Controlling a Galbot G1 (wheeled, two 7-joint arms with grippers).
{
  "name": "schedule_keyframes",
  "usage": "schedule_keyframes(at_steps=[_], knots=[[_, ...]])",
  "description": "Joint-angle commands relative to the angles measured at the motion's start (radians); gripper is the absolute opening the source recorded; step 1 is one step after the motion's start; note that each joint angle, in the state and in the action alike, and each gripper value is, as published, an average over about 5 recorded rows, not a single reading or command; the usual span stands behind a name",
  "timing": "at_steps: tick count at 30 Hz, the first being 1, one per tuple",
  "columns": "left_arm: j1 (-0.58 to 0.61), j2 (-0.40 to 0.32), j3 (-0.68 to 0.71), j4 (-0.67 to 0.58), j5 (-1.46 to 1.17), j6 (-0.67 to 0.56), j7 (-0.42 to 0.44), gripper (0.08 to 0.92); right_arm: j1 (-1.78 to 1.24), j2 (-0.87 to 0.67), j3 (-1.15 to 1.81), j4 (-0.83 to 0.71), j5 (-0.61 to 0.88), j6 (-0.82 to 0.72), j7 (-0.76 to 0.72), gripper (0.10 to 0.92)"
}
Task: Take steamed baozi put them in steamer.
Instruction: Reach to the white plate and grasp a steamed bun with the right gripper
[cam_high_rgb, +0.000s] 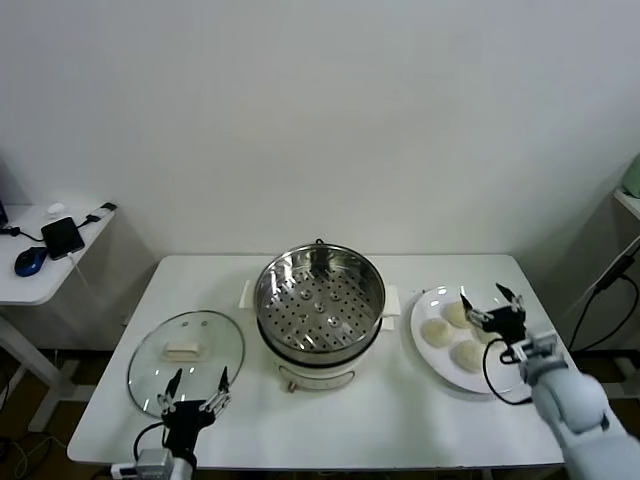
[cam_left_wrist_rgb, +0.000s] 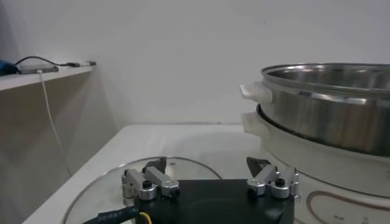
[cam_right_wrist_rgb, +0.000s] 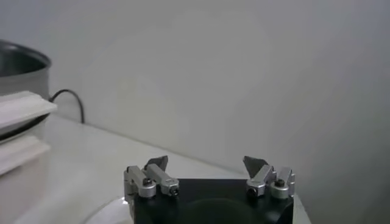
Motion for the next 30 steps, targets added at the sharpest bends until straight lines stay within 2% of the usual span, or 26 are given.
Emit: schedule_keyframes(at_steps=[1,5,10,14,19,30], knots=[[0.005,0.001,0.000,0.011,0.000,-0.011,0.001,0.823,0.542,-0.352,-0.519,-0.263,-0.152,0.152,-0.672,0.823],[0.008,-0.004,0.003,0.021,0.001,-0.021,0.001,0.823,0.828,-0.340,-0.814,-0.372,-0.214,0.292,-0.881,0.823],[0.003,-0.010,0.002,0.032,0.001,-0.023,0.002,0.823,1.159,-0.215,-1.180,-0.521,-0.228,0.329,-0.995,0.823],[-0.004,-0.010,-0.001,0.041,0.000,-0.022,0.003,0.823,1.318,-0.055,-1.365,-0.664,-0.205,0.328,-1.010,0.823],[-0.008,-0.010,-0.004,0.046,-0.005,-0.023,0.004,0.823,1.342,0.112,-1.436,-0.816,-0.178,0.322,-0.995,0.823],[-0.001,-0.003,-0.006,0.061,-0.017,-0.034,0.004,0.823,1.182,0.237,-1.343,-0.979,-0.228,0.290,-0.904,0.823]])
